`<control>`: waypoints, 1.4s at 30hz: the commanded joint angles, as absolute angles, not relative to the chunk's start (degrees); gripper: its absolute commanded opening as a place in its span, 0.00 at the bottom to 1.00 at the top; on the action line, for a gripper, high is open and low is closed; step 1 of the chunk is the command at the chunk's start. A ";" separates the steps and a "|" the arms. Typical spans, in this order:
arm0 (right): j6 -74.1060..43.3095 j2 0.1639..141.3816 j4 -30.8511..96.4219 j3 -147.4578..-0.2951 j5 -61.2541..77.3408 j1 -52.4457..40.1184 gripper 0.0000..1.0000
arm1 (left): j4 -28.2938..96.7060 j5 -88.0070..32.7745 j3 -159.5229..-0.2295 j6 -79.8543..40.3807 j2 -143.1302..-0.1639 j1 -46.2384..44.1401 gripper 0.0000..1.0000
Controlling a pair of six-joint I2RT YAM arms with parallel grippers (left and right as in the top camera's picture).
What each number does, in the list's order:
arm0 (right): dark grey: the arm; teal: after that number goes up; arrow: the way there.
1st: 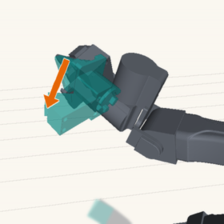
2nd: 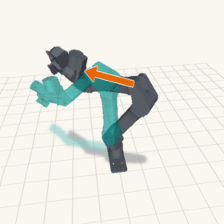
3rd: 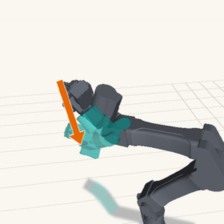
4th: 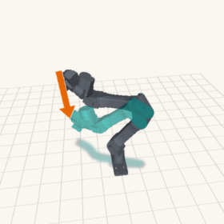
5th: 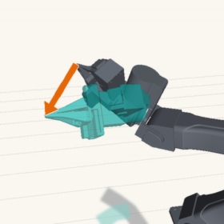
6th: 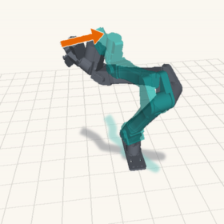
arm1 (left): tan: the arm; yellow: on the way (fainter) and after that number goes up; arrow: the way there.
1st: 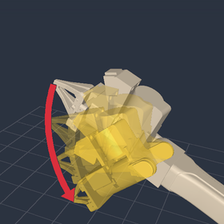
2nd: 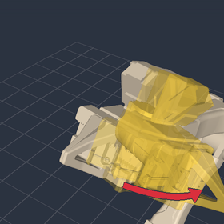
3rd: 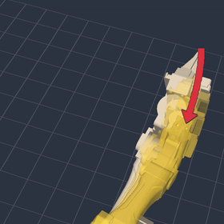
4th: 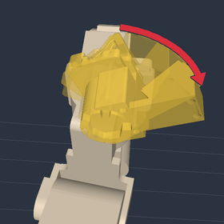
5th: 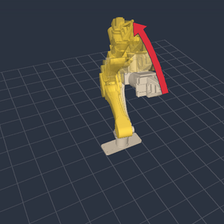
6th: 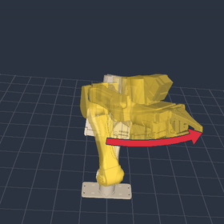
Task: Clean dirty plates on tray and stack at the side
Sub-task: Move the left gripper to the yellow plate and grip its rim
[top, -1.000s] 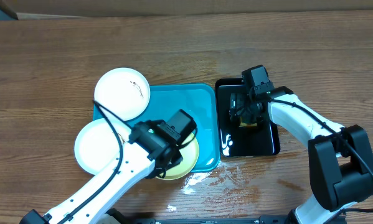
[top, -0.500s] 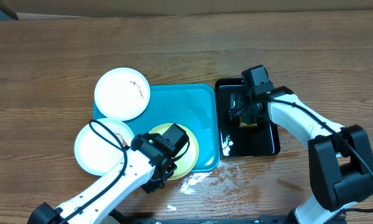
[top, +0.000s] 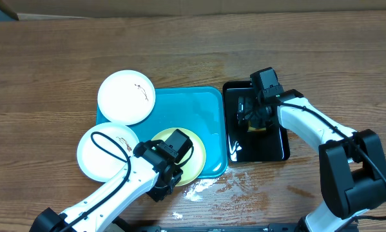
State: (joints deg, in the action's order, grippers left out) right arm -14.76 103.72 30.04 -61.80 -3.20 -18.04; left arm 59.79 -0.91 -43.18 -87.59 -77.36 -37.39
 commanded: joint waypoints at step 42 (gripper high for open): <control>-14.76 103.85 30.26 -61.45 -3.33 -17.93 0.89 | 53.65 9.34 -46.85 -58.74 -76.73 -36.56 0.04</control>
State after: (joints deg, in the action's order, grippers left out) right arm -14.76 103.72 30.50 -61.80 -3.20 -18.04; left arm 54.54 2.66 -44.86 -70.13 -77.14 -37.23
